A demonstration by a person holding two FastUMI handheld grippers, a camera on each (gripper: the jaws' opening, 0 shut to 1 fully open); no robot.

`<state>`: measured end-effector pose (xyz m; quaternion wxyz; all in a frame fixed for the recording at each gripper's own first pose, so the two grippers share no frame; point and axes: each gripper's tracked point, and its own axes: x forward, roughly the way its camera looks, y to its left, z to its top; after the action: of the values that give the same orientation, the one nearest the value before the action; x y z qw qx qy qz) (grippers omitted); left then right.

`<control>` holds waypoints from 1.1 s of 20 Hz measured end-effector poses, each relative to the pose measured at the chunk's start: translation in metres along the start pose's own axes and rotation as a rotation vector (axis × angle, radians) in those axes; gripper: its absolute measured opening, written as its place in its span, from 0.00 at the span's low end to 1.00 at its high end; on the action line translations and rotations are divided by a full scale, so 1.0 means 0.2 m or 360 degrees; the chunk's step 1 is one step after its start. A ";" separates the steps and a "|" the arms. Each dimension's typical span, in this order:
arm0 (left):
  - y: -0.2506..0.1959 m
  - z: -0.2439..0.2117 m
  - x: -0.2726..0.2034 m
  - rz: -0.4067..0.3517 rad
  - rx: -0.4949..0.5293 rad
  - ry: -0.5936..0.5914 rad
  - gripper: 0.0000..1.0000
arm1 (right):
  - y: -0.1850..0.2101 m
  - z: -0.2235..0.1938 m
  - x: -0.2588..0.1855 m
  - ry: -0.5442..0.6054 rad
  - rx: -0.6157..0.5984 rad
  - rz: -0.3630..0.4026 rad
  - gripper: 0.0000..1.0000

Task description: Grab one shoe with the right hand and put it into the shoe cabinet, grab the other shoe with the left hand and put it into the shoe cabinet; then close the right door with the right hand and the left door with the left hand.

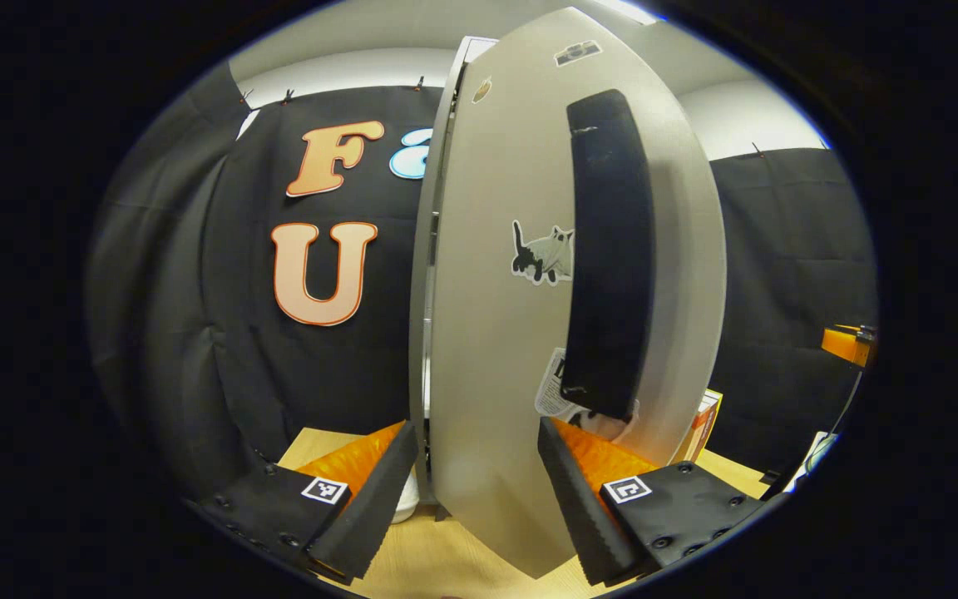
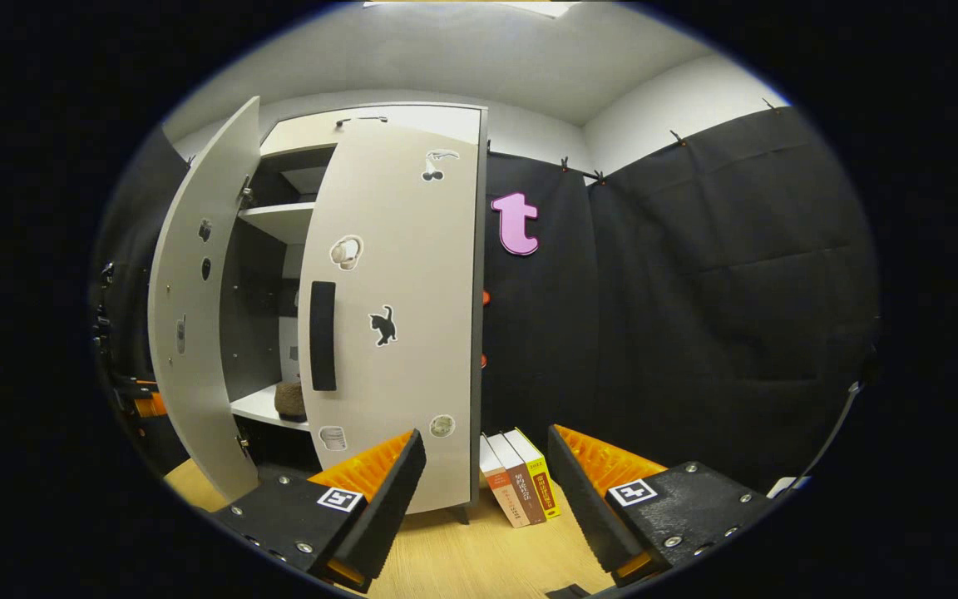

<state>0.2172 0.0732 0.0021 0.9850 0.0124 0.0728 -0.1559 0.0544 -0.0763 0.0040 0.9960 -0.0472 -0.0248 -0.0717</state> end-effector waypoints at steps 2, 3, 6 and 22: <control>-0.05 0.00 0.06 -0.0031 -0.0005 -0.0001 0.93 | -0.04 0.00 0.00 0.0001 -0.0003 -0.0001 0.92; -0.08 -0.01 0.09 -0.0044 -0.0019 0.0004 0.93 | -0.05 0.00 0.01 0.0001 -0.0004 0.0003 0.92; -0.14 -0.01 0.25 -0.0044 -0.0030 -0.0001 0.94 | -0.10 -0.01 0.01 -0.0002 -0.0023 0.0006 0.92; -0.27 0.03 0.46 0.0089 0.0035 0.0069 0.96 | -0.17 -0.10 0.11 0.0083 0.0062 0.0078 0.92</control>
<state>0.2874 -0.0064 -0.0055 0.9870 0.0286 0.0920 -0.1289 0.0730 -0.1142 -0.0111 0.9985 -0.0265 0.0011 -0.0479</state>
